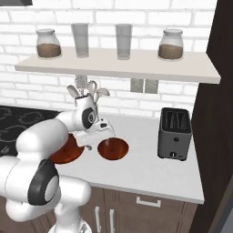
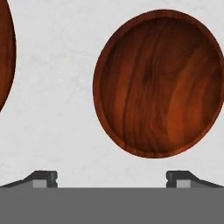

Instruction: Pick up the bowls on the counter and stack them on top of one another in the open cabinet. Place the smaller bowl on top of the larger bowl.

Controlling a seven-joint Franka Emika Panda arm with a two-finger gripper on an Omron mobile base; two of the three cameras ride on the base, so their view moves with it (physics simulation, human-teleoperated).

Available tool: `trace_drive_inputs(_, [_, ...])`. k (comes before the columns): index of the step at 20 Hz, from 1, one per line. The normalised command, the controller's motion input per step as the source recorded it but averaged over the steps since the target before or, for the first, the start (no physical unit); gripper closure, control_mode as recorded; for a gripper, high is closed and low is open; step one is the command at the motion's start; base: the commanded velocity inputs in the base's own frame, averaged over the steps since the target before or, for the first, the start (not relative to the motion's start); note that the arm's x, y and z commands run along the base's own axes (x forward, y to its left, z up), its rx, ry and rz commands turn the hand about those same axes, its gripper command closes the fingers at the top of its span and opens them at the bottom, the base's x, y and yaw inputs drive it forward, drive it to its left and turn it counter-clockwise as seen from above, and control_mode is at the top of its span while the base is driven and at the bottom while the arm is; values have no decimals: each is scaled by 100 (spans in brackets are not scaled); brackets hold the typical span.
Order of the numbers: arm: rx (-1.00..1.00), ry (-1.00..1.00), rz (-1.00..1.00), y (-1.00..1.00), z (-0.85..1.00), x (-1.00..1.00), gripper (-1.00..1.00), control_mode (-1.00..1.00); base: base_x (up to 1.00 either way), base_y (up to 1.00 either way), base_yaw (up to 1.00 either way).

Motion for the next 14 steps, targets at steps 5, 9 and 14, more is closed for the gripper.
trace_drive_inputs(5, [0, 2, 27, -6, -68, 1, -100, -100, 0, 0, 0])
trace_drive_inputs(9, [0, 0, 17, 0, -49, 10, -100, -100, 0, 0, 0])
trace_drive_inputs(14, [0, 0, 10, 0, -33, 20, -100, -100, 0, 0, 0])
